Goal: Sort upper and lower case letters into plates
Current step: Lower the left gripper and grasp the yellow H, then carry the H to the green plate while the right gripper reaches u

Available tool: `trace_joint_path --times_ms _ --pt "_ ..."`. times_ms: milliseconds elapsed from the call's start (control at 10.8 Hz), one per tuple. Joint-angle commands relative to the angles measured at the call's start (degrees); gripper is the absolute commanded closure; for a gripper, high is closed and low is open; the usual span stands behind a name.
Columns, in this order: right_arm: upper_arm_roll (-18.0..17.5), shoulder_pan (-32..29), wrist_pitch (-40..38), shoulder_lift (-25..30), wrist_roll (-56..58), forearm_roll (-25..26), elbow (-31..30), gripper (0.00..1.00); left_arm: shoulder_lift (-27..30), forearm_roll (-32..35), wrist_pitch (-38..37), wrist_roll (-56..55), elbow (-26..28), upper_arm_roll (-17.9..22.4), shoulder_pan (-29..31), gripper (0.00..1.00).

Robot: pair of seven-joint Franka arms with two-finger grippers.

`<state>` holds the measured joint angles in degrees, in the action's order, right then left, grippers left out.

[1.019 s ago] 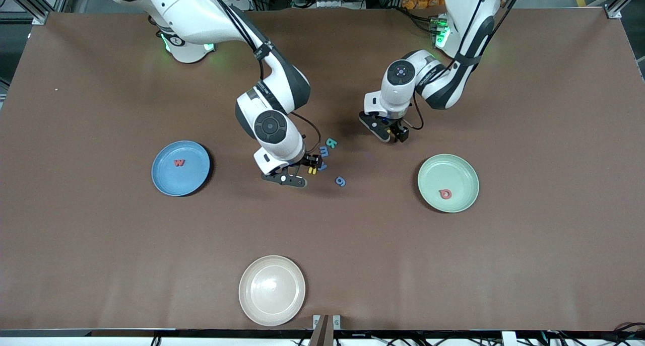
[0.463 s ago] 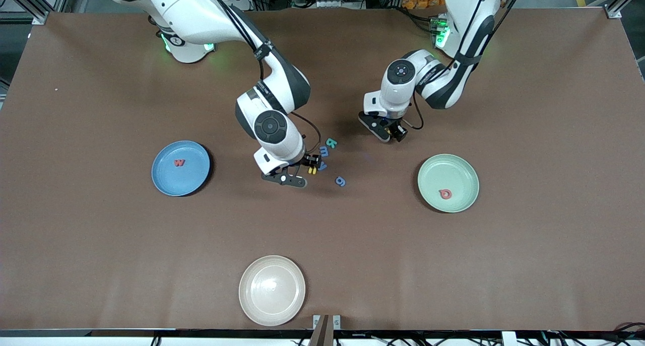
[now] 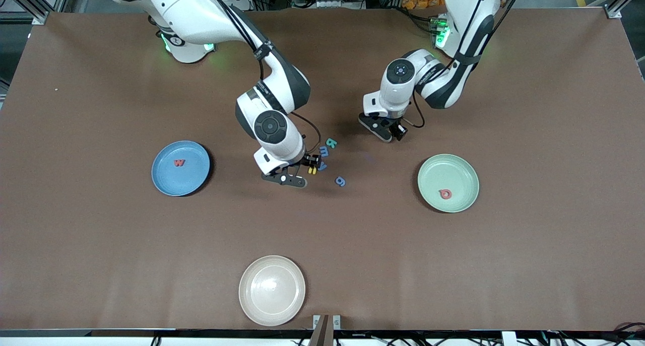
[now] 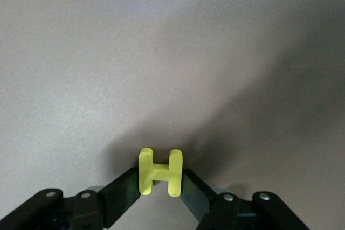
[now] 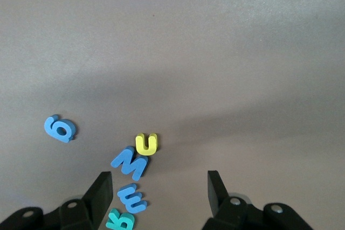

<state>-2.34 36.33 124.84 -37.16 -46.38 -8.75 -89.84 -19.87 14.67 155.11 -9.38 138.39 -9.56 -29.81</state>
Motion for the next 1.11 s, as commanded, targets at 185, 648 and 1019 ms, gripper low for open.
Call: trace_joint_path --times_ms 185,648,1019 --pt "2.16 2.6 4.98 -3.53 -7.24 5.76 1.95 0.21 9.56 0.02 -11.74 6.97 0.21 -2.65 10.1 1.0" --pt "2.08 2.51 5.06 -3.44 -7.5 5.67 2.04 0.21 13.19 -6.4 -19.14 28.94 -2.51 -2.57 25.11 1.0" --pt "2.16 3.22 7.68 -4.06 -9.34 6.2 1.95 0.22 12.22 -6.41 -19.14 35.92 -3.65 -2.48 32.71 1.0"
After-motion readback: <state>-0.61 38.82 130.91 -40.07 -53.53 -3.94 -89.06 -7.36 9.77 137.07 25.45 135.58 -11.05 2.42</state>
